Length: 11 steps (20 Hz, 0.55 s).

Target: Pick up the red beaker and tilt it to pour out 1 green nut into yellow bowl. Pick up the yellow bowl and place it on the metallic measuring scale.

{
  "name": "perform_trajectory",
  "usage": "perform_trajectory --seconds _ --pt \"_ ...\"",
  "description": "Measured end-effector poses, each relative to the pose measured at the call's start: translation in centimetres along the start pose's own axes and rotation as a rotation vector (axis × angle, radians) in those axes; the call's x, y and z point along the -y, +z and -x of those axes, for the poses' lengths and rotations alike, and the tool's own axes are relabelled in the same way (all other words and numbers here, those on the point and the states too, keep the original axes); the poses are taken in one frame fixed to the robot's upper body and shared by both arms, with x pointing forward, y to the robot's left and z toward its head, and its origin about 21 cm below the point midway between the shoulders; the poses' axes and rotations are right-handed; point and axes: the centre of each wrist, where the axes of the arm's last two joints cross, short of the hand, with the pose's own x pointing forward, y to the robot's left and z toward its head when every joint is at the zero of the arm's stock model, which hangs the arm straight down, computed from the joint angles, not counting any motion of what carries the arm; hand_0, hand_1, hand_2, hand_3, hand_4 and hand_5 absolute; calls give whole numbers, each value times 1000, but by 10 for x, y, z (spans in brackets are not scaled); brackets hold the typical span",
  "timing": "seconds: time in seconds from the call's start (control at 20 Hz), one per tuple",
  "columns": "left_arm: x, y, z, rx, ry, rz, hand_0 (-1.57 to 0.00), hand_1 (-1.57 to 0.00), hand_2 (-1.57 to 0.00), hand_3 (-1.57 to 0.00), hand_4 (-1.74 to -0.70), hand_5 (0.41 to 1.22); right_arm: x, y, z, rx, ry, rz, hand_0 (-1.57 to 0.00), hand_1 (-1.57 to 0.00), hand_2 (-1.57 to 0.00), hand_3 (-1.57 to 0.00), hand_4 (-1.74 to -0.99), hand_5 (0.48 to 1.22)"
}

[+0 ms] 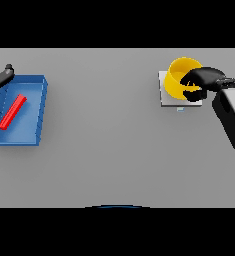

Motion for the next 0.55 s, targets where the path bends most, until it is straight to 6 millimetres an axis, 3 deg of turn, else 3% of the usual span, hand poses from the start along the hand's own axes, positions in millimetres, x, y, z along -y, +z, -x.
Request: perform_trajectory --seconds 0.2,0.3,0.55 --pt "3 1 0 10 -7 7 1 1 1 1 -853 771 -3 -2 0 -31 3 -21 -237 -178 -256 -465 -1471 836" --pt "7 -2 -8 7 3 6 1 1 1 1 -856 772 -1 -1 3 -29 22 -25 -152 -114 -182 -397 -1452 818" --pt "3 3 -7 14 -3 -14 1 1 1 1 -851 768 -4 1 3 -18 47 -45 -49 -37 -59 -263 -1414 796"
